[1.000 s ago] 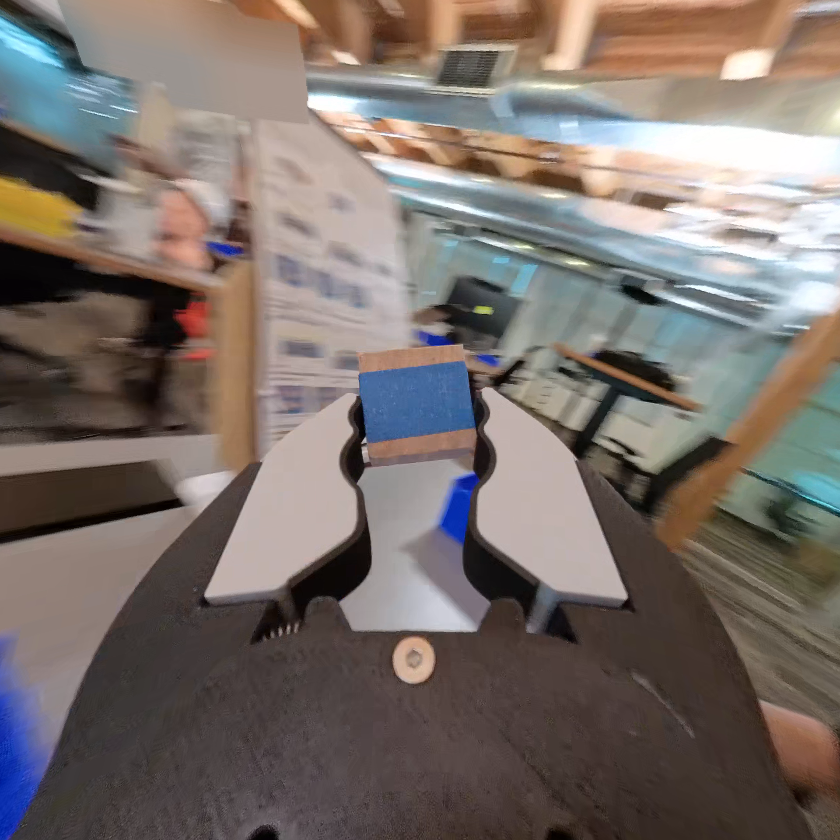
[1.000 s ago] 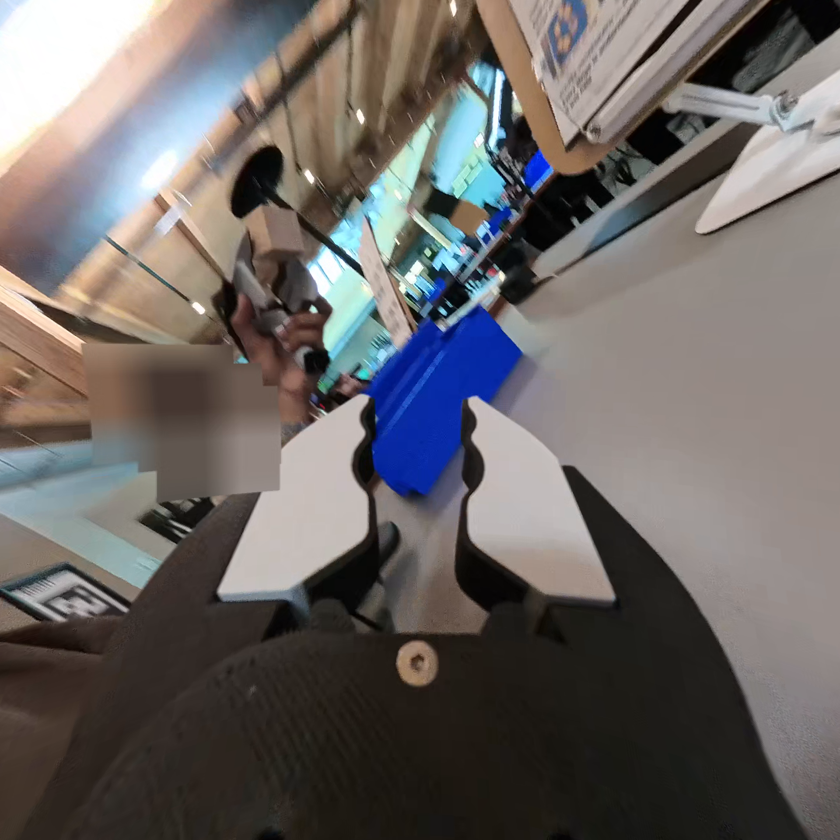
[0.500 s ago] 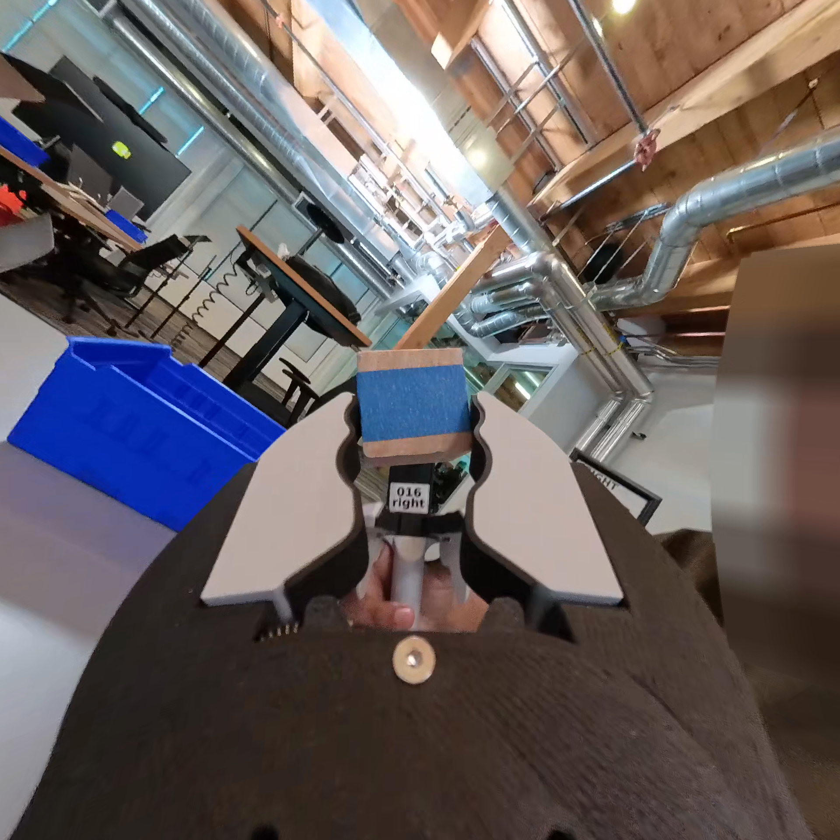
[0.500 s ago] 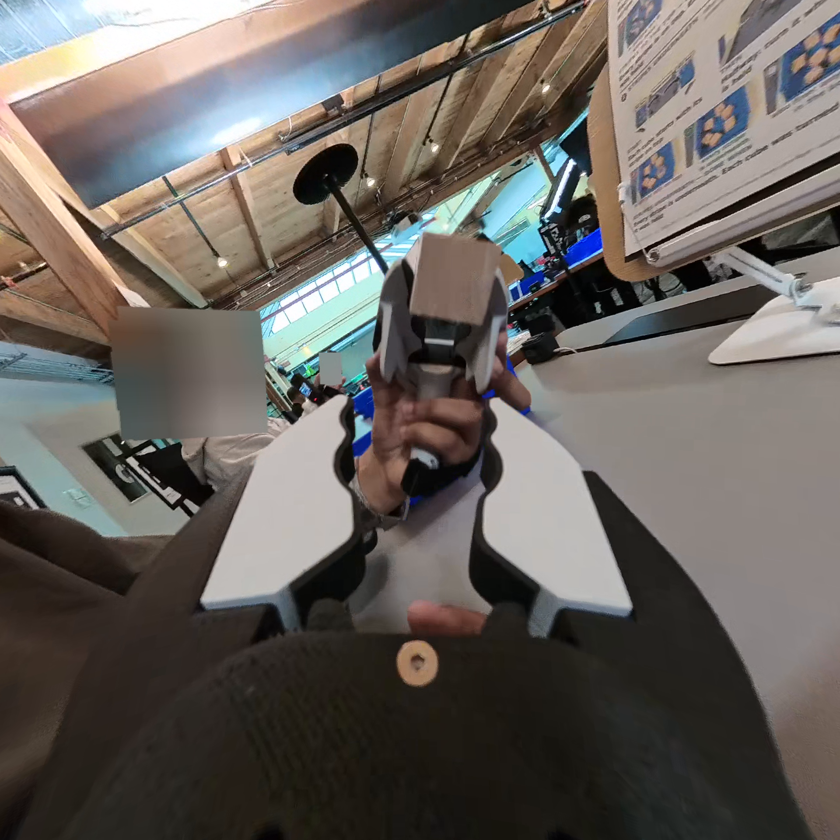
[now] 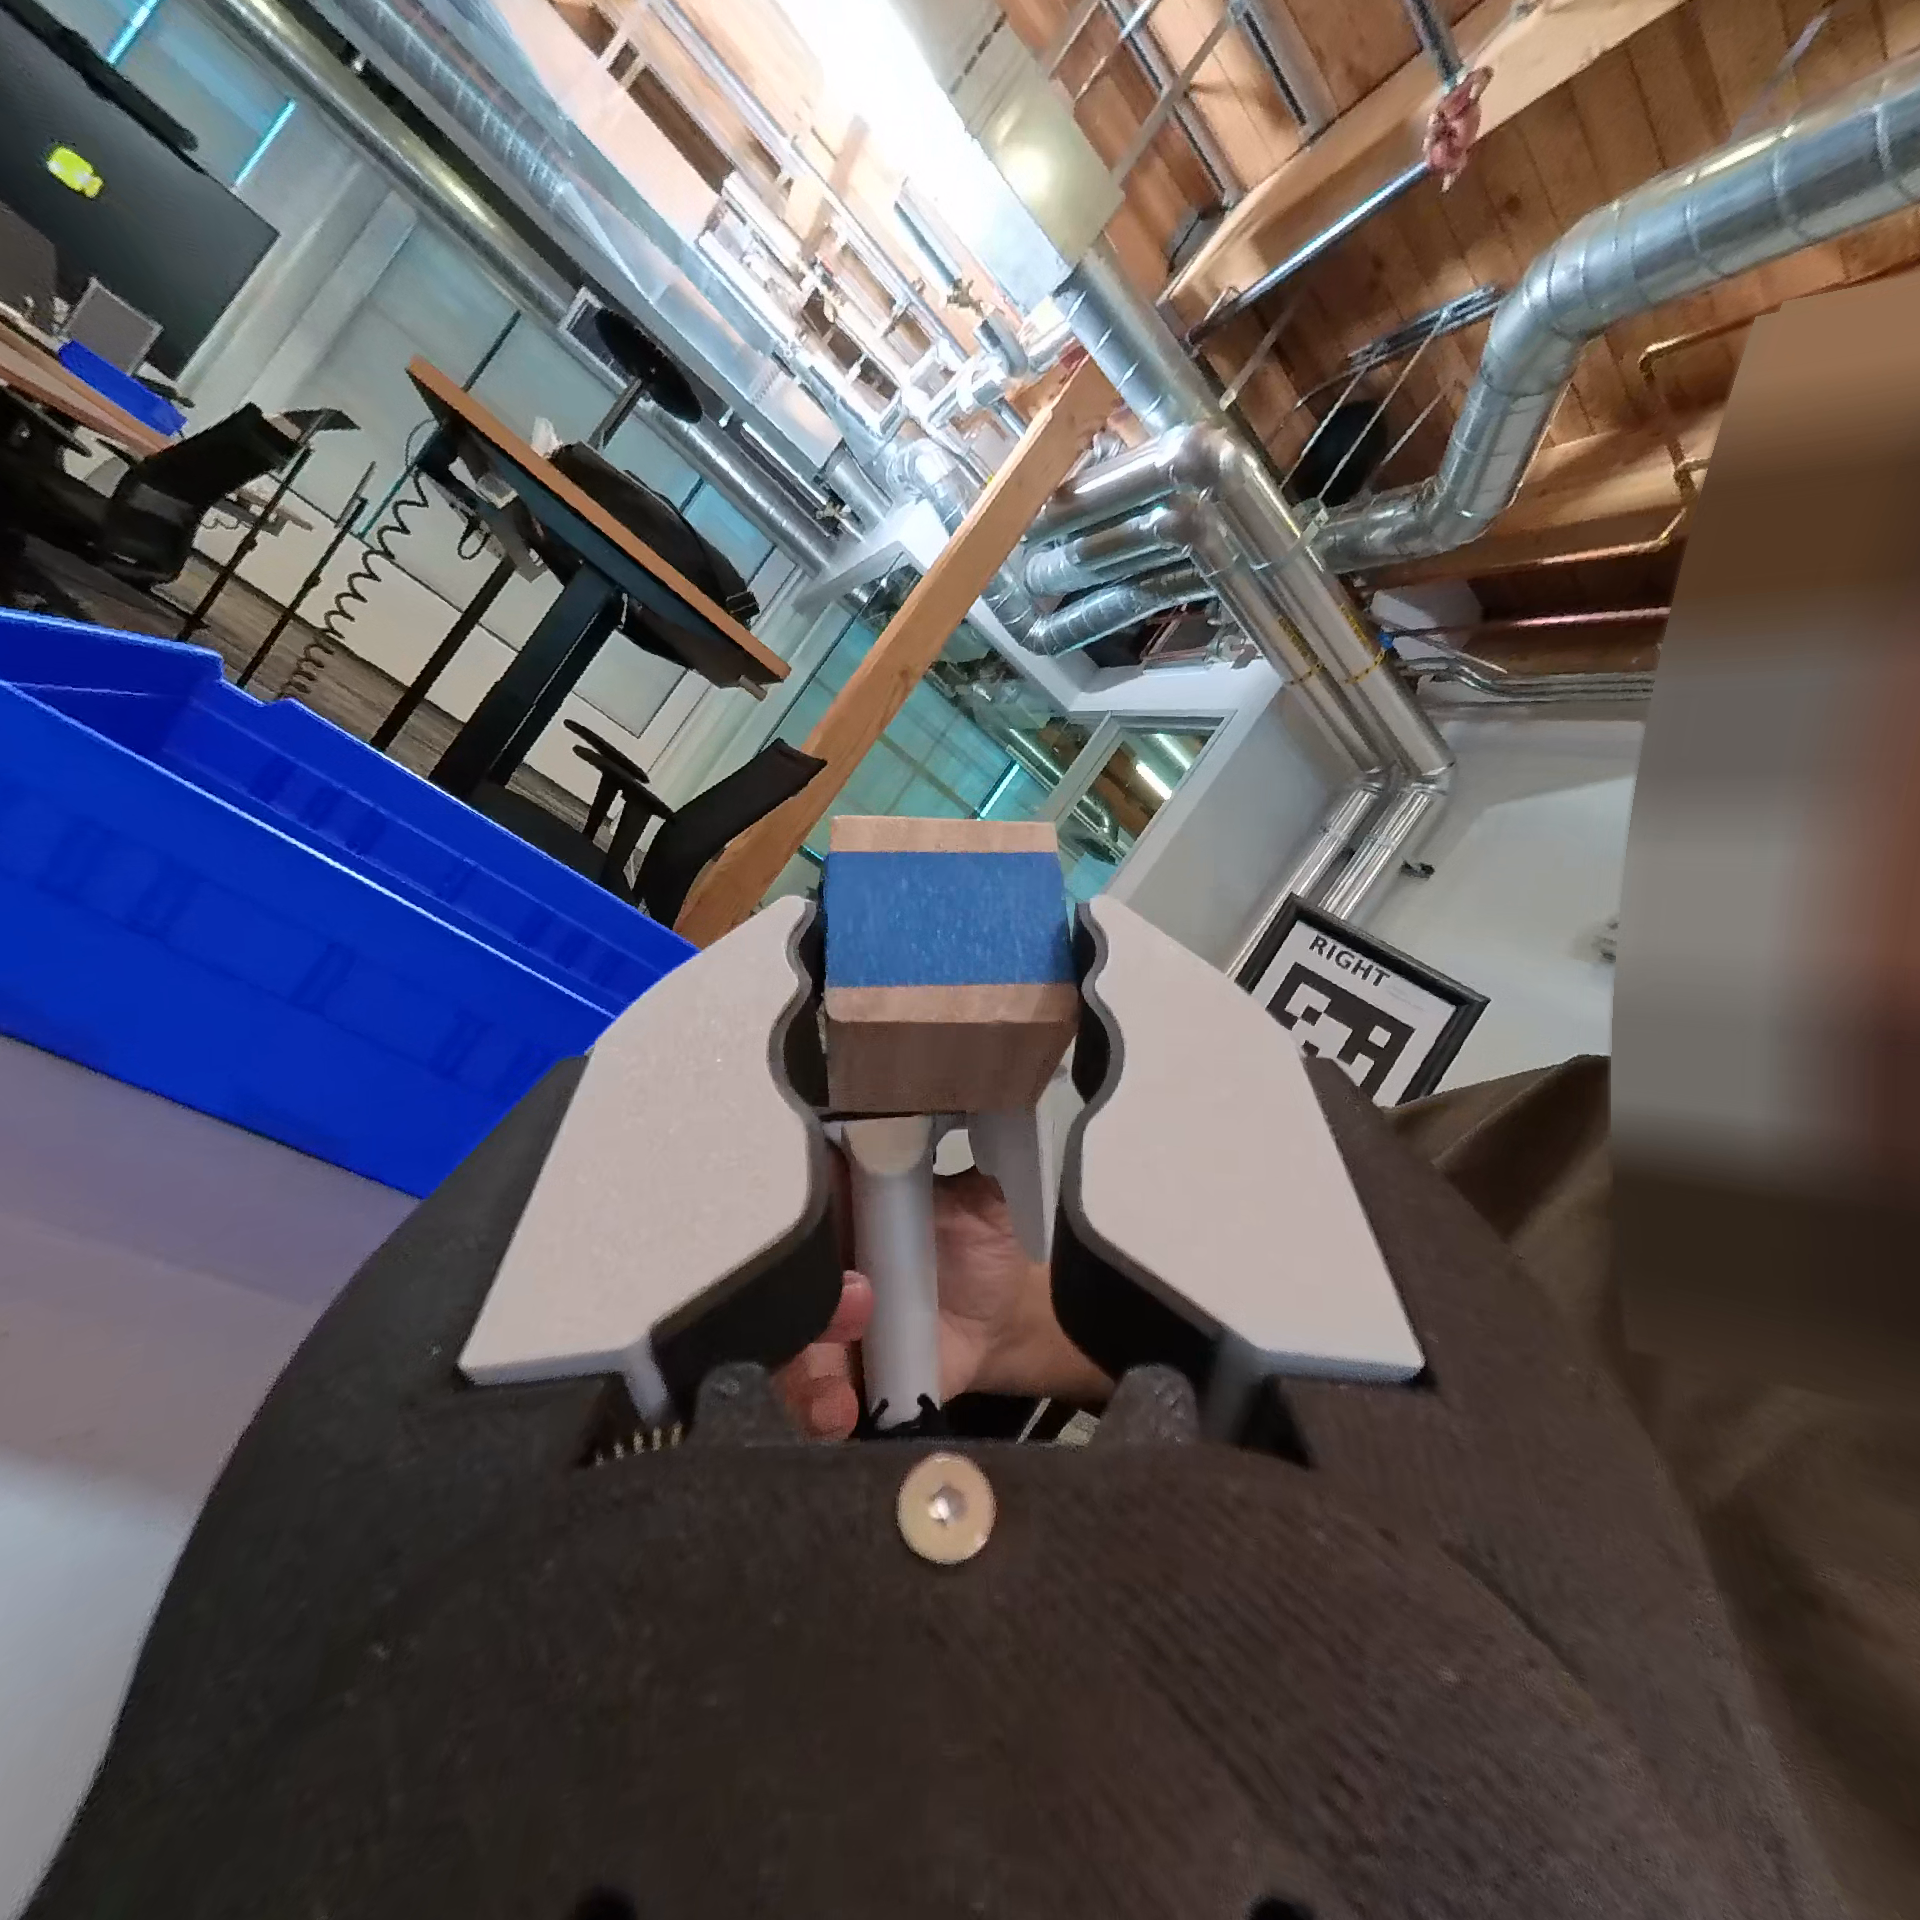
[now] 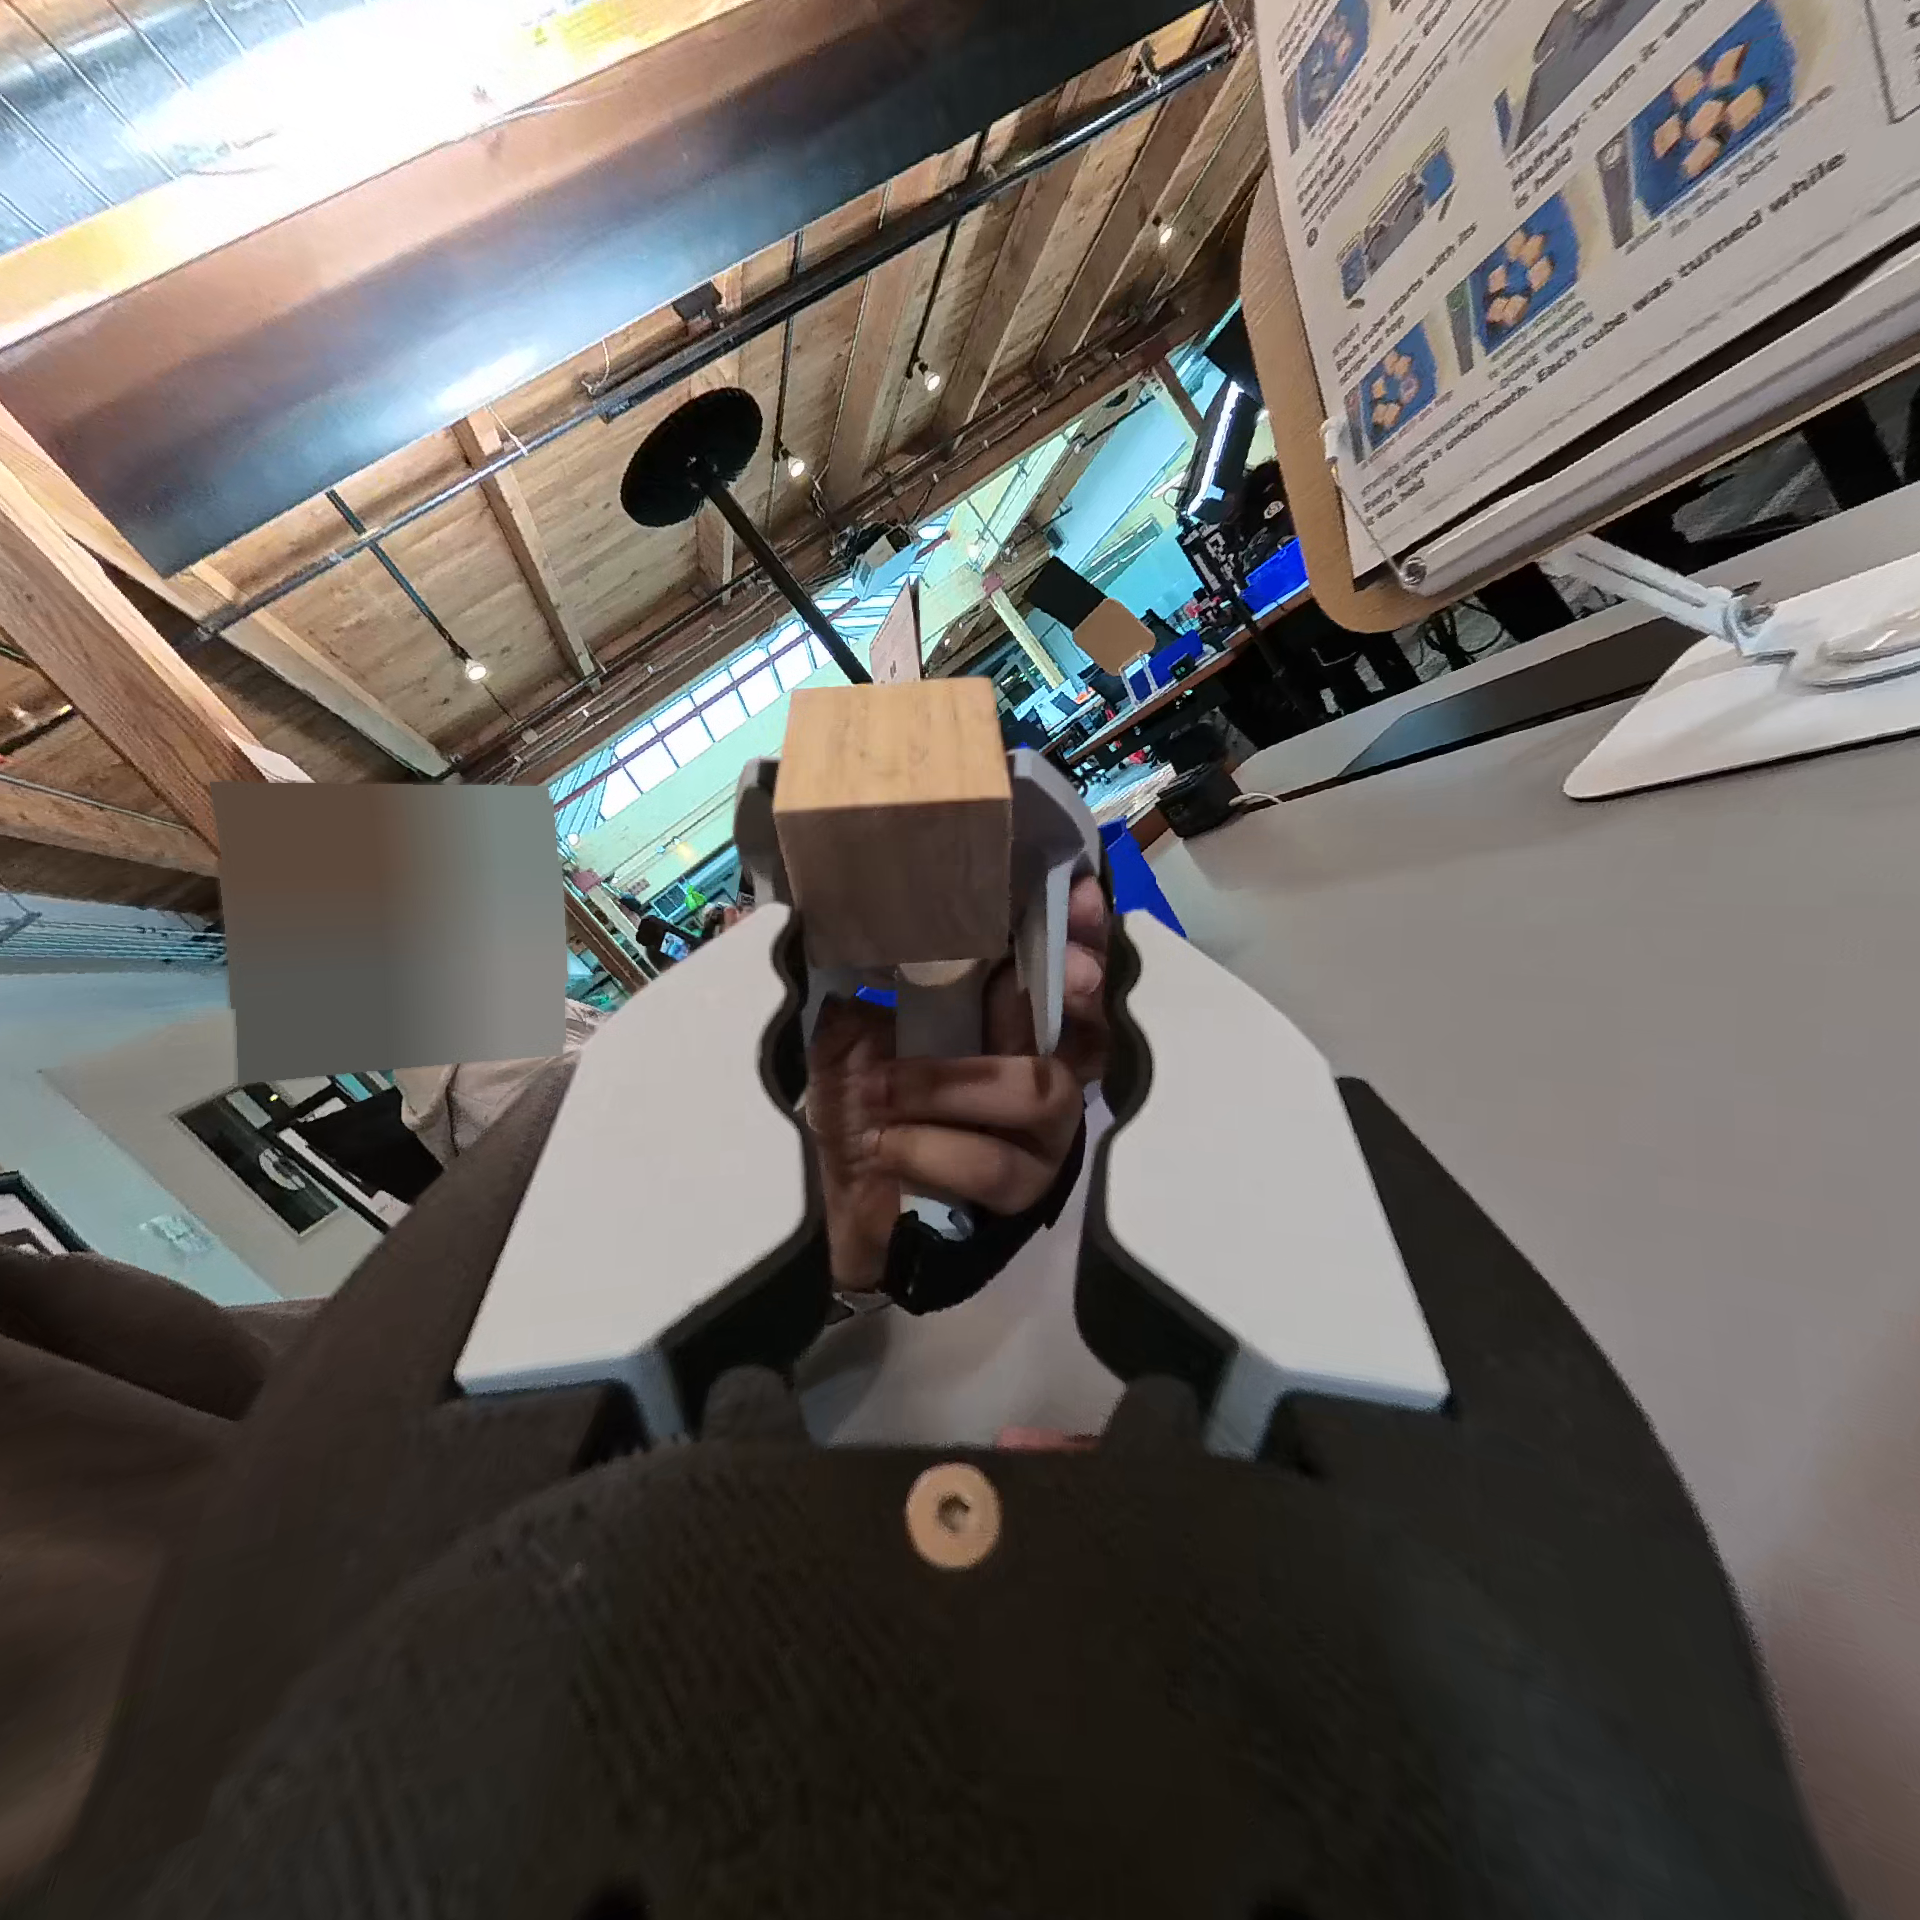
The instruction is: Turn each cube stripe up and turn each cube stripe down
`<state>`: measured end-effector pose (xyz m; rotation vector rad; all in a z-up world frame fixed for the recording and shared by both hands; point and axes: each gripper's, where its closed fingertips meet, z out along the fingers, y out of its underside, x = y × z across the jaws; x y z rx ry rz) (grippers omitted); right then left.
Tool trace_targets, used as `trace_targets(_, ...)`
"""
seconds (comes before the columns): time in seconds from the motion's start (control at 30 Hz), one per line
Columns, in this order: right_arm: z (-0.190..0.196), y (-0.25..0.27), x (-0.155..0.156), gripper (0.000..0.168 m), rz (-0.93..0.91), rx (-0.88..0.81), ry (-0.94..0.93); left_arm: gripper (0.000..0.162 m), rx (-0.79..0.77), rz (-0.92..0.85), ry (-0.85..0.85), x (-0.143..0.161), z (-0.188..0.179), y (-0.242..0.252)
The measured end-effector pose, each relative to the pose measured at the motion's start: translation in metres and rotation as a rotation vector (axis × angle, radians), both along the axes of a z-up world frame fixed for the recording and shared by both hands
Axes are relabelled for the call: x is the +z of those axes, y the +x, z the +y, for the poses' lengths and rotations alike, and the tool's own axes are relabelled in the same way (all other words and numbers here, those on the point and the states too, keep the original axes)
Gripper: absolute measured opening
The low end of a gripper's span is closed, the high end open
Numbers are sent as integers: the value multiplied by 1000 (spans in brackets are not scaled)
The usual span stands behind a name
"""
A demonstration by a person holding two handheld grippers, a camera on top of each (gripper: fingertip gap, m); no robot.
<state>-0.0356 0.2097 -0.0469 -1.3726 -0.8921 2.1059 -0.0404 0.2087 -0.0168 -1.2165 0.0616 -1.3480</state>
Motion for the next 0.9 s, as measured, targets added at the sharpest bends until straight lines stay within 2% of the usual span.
trace_targets(0.1, 0, 1, 2, 51, 14, -9, 7, 44, 12, 9, 2, -1, 0, 0)
trace_targets(0.3, 2, 3, 5, 56, 34, 0, -16, 44, 52, 26, -1, -2, 2, 0)
trace_targets(0.43, 1, 2, 5, 40, 30, -6, -12, 45, 59, 19, -15, -5, 4, 0)
trace_targets(0.63, -1, 1, 4, 58, 27, 1, 4, 44, 80, -54, -16, 1, 6, -6)
trace_targets(0.83, -12, -3, 0, 58, 2, 7, 75, 44, 80, -108, -35, 1, 8, -1)
trace_targets(0.9, -13, -3, 0, 51, 4, -13, 101, 44, 65, -114, -40, 0, 8, 6)
